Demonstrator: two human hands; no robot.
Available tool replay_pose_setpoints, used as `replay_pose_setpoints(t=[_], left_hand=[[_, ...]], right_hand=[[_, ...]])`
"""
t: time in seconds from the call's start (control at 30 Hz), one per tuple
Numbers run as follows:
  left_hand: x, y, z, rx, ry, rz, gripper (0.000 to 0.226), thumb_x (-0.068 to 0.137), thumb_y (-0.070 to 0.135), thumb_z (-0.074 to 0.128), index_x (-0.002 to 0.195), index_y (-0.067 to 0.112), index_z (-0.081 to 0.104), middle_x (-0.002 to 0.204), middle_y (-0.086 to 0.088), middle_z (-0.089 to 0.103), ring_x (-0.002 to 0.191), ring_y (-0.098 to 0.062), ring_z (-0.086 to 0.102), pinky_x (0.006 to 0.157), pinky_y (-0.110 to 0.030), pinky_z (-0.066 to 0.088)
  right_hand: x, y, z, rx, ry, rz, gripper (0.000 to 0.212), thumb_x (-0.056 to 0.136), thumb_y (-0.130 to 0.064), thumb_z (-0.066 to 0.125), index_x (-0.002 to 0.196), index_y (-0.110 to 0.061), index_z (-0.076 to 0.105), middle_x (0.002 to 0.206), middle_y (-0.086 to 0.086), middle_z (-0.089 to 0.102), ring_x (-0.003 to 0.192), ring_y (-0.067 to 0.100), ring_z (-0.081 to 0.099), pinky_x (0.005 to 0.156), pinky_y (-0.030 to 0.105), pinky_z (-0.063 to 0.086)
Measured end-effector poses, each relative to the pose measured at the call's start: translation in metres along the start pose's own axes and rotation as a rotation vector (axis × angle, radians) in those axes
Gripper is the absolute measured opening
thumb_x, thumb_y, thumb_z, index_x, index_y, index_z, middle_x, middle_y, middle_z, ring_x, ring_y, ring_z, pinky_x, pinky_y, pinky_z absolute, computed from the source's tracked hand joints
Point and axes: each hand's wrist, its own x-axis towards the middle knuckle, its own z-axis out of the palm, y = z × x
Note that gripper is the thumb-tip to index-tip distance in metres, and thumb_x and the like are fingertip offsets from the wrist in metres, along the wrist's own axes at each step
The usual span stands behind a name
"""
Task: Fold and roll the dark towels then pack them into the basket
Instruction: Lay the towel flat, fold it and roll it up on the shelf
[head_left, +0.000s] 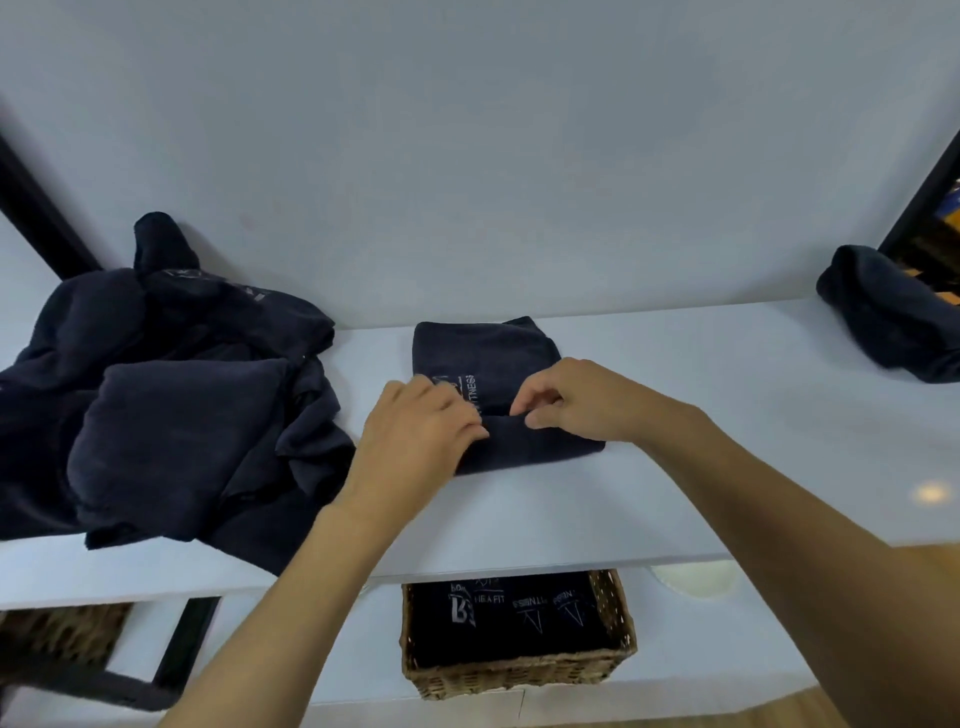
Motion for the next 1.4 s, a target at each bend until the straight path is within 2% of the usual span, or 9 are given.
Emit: replay_pose_setpoints(t=[0.2,0.33,0.5,0.7,0.83,0.97,1.1,1.2,1.4], left_hand=[[-0.02,-0.011,0.013,-0.01,-0.062,0.04,0.039,0.076,0.028,0.08,0.109,0.011,0.068,0.1,0.0,0.069,0.092,-0.025,0.061,0.078,-0.032,0.045],[-0.009,-0.012,-0.001,-0.316,-0.144,-0.126,0.026,0.091,0.03,0.065,0.116,0.023,0.063,0.105,0.011,0.064,0.099,-0.014,0.053,0.083,-0.027,0.041],[-0.013,-0.024,-0.022,-0.583,-0.276,-0.186,0.015,0.095,0.036,0.057,0.107,0.035,0.066,0.098,0.021,0.068,0.09,-0.003,0.061,0.079,-0.023,0.049],[-0.015,-0.009,-0.005,-0.017,0.013,-0.008,0.03,0.084,0.005,0.069,0.113,0.014,0.071,0.098,-0.004,0.062,0.083,-0.026,0.056,0.075,-0.036,0.047],[-0.028,-0.002,0.009,0.086,0.01,0.052,0.043,0.085,0.036,0.066,0.121,0.012,0.064,0.112,-0.004,0.065,0.101,-0.026,0.062,0.087,-0.039,0.049],[-0.016,-0.014,0.006,-0.053,-0.119,-0.008,0.049,0.081,0.037,0.075,0.123,0.015,0.062,0.11,0.0,0.065,0.1,-0.023,0.058,0.087,-0.035,0.045],[0.01,-0.03,-0.006,-0.458,-0.323,-0.215,0.035,0.088,0.042,0.065,0.122,0.031,0.06,0.107,0.013,0.063,0.101,-0.012,0.053,0.084,-0.023,0.039],[0.02,-0.031,-0.018,-0.36,-0.412,-0.175,0.034,0.09,0.044,0.062,0.122,0.031,0.061,0.104,0.014,0.061,0.104,-0.015,0.054,0.095,-0.034,0.039],[-0.014,-0.003,0.001,0.039,-0.039,0.056,0.061,0.072,0.042,0.08,0.126,0.025,0.057,0.109,0.007,0.065,0.094,-0.021,0.061,0.089,-0.037,0.044]], right_hand=[[-0.017,0.01,0.029,-0.397,0.395,-0.278,0.019,0.093,-0.032,0.056,0.099,-0.021,0.071,0.099,-0.006,0.067,0.088,0.019,0.062,0.079,0.035,0.048],[-0.033,0.018,0.039,-0.555,0.319,-0.338,0.041,0.081,-0.037,0.075,0.115,-0.017,0.066,0.11,-0.004,0.067,0.095,0.019,0.063,0.083,0.035,0.05],[-0.024,-0.001,0.021,-0.248,0.114,-0.261,0.021,0.096,-0.038,0.055,0.11,-0.026,0.065,0.098,-0.013,0.062,0.089,0.011,0.055,0.082,0.03,0.035],[-0.006,-0.001,0.02,-0.148,0.064,-0.104,0.024,0.099,-0.038,0.047,0.109,-0.024,0.065,0.103,-0.007,0.061,0.098,0.011,0.052,0.097,0.037,0.033],[0.002,-0.003,0.02,0.013,0.209,-0.061,0.011,0.092,-0.036,0.061,0.096,-0.026,0.062,0.086,-0.017,0.064,0.084,0.005,0.058,0.093,0.035,0.042],[-0.01,-0.003,0.044,-0.407,0.518,-0.339,0.023,0.092,-0.035,0.055,0.093,-0.017,0.069,0.101,-0.002,0.066,0.092,0.022,0.059,0.083,0.041,0.048],[-0.012,0.005,0.054,-0.565,0.409,-0.33,0.044,0.078,-0.03,0.077,0.117,-0.015,0.063,0.119,0.0,0.064,0.107,0.024,0.06,0.093,0.038,0.046],[-0.003,-0.006,0.038,-0.436,0.302,-0.249,0.036,0.092,-0.031,0.063,0.127,-0.024,0.055,0.125,-0.008,0.059,0.113,0.019,0.053,0.096,0.03,0.037],[0.002,-0.004,0.004,0.153,-0.036,-0.063,0.024,0.088,-0.025,0.068,0.111,-0.03,0.064,0.104,-0.019,0.067,0.093,-0.004,0.06,0.079,0.016,0.043]])
